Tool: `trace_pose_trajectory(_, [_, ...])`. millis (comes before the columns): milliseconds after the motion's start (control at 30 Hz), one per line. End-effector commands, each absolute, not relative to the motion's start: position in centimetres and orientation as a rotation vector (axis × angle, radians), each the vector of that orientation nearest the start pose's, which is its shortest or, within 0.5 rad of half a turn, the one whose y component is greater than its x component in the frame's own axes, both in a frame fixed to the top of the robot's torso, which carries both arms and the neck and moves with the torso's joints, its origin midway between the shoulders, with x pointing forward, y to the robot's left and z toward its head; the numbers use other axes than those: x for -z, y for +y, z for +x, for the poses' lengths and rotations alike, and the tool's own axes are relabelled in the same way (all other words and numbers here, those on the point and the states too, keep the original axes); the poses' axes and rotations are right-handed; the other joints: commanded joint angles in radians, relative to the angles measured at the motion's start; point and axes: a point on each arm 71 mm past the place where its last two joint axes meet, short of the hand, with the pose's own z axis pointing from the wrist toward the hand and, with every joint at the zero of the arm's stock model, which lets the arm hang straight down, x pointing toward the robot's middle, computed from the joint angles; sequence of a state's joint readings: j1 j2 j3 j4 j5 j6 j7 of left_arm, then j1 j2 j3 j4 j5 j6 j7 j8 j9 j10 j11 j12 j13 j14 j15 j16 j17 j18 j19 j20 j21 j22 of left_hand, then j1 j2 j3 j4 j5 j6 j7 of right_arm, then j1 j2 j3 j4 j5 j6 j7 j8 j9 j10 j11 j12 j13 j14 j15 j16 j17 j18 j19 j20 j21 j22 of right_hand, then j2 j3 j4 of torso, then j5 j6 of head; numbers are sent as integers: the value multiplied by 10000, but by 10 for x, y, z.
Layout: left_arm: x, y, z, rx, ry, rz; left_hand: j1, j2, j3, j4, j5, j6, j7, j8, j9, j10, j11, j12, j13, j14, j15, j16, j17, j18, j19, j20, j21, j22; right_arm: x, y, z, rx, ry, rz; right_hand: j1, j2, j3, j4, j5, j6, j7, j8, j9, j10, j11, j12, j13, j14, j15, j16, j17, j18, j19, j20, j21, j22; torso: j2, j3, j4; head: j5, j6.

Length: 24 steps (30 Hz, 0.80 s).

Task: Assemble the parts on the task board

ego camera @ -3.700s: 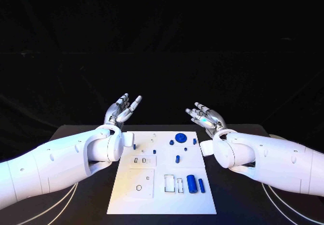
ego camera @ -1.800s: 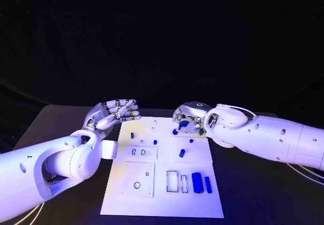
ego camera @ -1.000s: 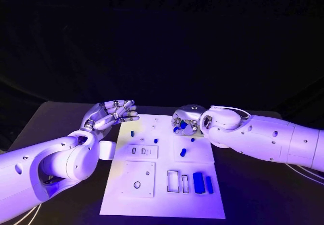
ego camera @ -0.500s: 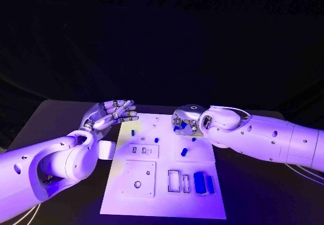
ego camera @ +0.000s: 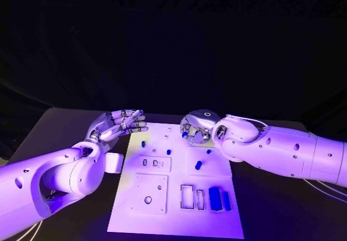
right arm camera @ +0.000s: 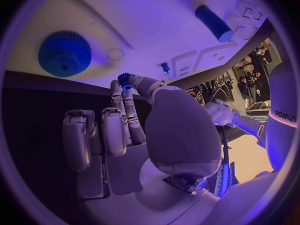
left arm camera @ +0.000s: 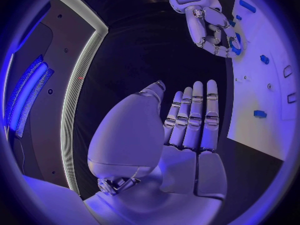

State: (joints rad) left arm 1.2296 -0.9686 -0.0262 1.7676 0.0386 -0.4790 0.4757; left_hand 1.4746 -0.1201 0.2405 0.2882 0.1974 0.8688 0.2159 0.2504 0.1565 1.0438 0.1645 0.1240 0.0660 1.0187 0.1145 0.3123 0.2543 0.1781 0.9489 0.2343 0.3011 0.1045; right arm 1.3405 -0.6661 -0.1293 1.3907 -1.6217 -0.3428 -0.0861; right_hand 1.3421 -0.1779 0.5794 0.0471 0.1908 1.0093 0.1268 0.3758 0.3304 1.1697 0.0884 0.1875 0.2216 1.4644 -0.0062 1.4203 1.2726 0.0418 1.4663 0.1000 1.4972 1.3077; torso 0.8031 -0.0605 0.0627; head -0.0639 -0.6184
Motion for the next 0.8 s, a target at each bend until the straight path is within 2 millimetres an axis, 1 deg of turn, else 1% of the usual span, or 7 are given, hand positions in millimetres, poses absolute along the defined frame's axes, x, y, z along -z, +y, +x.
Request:
trace_pose_trajectory(33, [136, 208, 451, 15923, 12823, -10948, -86, -12, 61, 7, -38, -36, 94, -32, -13, 9, 48, -68, -13, 26, 72, -62, 9, 63, 98, 3, -69, -8, 138, -140, 520, -5761, 13893, -3835, 238, 263, 88, -159, 115, 16, 18, 63, 74, 365, -279, -46, 17, 504, -74, 27, -9, -129, 234, -50, 26, 1406, 27, -24, 33, -22, 40])
trace_pose_trajectory(167, [136, 207, 450, 15949, 12846, -10947, -87, -11, 65, 5, -38, -39, 95, -37, -14, 5, 50, -76, -13, 24, 74, -67, 12, 63, 97, 4, -72, -11, 136, -133, 526, -5808, 13634, -3744, 210, 254, 100, -173, 118, -29, 35, 59, 101, 332, -261, -84, 12, 504, -61, 33, -8, -127, 227, -46, 24, 1403, 47, -30, 48, -6, 49])
trace_pose_trajectory(333, [136, 206, 450, 15985, 12878, -10944, -87, -13, 72, -1, -40, -46, 96, -46, -18, -2, 54, -91, -14, 19, 77, -75, 17, 62, 96, 6, -79, -17, 135, -121, 533, -5884, 13393, -3707, 195, 248, 109, -184, 116, -60, 46, 54, 117, 311, -250, -110, 9, 505, -52, 41, 1, -130, 232, -41, 31, 1416, 66, -24, 66, 11, 41])
trace_pose_trajectory(667, [134, 204, 450, 16070, 12920, -10914, -87, -13, 72, -1, -40, -46, 96, -46, -18, -2, 54, -91, -14, 19, 77, -75, 17, 62, 96, 6, -79, -17, 137, -105, 542, -6014, 13385, -3767, 170, 243, 120, -195, 104, -96, 62, 49, 141, 286, -234, -143, 5, 507, -39, 52, 12, -130, 228, -32, 31, 1417, 118, -68, 160, 20, 37])
trace_pose_trajectory(700, [134, 204, 450, 16076, 12917, -10906, -85, -15, 83, -8, -41, -55, 98, -56, -21, -10, 57, -111, -14, 11, 81, -87, 23, 61, 94, 9, -88, -25, 138, -104, 543, -6032, 13407, -3785, 162, 242, 120, -194, 101, -101, 64, 49, 145, 285, -231, -146, 5, 509, -37, 58, 21, -131, 231, -31, 35, 1424, 130, -75, 163, 22, 42])
trace_pose_trajectory(767, [133, 204, 450, 16085, 12908, -10890, -85, -15, 83, -8, -41, -55, 98, -56, -21, -10, 57, -111, -14, 11, 81, -87, 23, 61, 94, 9, -88, -25, 139, -102, 543, -6061, 13481, -3828, 162, 242, 120, -194, 101, -101, 64, 49, 145, 285, -231, -146, 5, 509, -37, 58, 21, -131, 231, -31, 35, 1424, 132, -67, 143, 44, 29])
trace_pose_trajectory(800, [133, 204, 450, 16086, 12904, -10884, -85, -15, 83, -8, -41, -55, 98, -56, -21, -10, 57, -111, -14, 11, 81, -87, 23, 61, 94, 9, -88, -25, 139, -102, 543, -6072, 13521, -3847, 162, 242, 120, -194, 101, -101, 64, 49, 145, 285, -231, -146, 5, 509, -37, 58, 21, -131, 231, -31, 35, 1424, 137, -69, 149, 37, 12])
